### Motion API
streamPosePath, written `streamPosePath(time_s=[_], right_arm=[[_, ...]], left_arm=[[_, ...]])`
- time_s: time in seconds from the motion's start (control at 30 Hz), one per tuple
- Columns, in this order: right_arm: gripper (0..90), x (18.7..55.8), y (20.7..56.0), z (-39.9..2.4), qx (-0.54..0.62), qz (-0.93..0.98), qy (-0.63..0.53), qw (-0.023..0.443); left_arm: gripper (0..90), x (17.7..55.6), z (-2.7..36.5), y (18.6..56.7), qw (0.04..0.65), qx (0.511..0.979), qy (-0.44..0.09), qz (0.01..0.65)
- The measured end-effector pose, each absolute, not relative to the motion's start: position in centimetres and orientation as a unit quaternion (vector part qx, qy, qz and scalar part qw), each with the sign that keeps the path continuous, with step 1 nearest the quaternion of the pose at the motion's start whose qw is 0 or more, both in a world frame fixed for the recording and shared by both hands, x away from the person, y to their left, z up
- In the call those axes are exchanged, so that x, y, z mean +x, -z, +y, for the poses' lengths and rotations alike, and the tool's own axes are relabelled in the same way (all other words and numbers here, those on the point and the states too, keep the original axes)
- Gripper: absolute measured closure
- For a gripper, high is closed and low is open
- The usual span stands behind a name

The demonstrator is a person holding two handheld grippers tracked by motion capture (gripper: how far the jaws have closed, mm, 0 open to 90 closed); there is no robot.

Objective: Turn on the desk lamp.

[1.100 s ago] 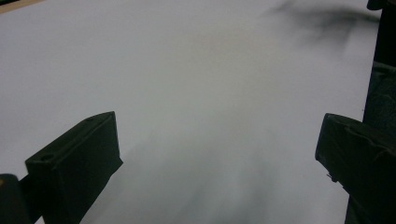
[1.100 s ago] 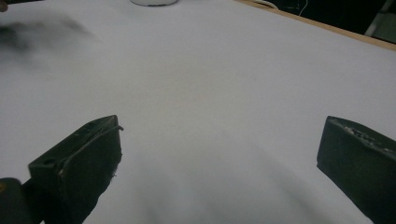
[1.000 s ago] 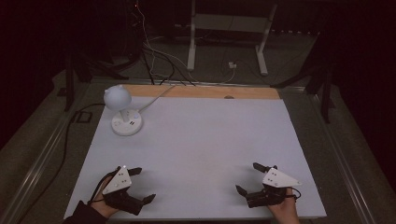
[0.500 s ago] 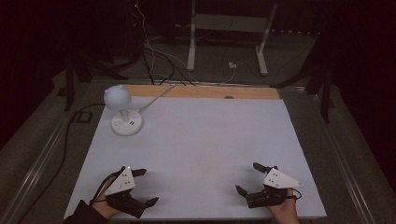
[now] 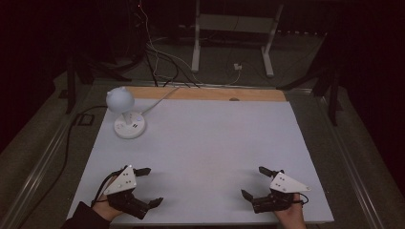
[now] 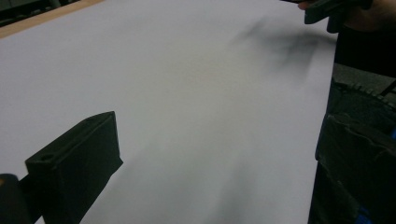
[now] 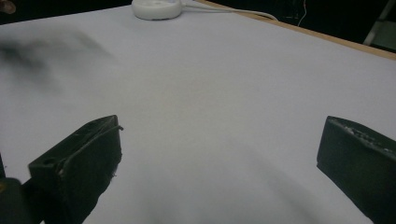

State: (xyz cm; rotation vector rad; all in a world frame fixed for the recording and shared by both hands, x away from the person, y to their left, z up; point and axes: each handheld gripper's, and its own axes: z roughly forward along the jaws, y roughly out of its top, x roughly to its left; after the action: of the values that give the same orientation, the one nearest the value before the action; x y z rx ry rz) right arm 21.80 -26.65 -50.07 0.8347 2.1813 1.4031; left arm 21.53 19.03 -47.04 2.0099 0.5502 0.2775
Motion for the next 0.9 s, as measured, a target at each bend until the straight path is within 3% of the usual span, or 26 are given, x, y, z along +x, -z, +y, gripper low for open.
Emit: streamPosePath(time_s=[0.9], right_arm=[[0.0, 21.8, 50.1, -26.7, 0.301, 0.783, -0.505, 0.202]], left_arm=[[0.6, 25.0, 20.2, 45.6, 0.504, 0.799, -0.154, 0.290]])
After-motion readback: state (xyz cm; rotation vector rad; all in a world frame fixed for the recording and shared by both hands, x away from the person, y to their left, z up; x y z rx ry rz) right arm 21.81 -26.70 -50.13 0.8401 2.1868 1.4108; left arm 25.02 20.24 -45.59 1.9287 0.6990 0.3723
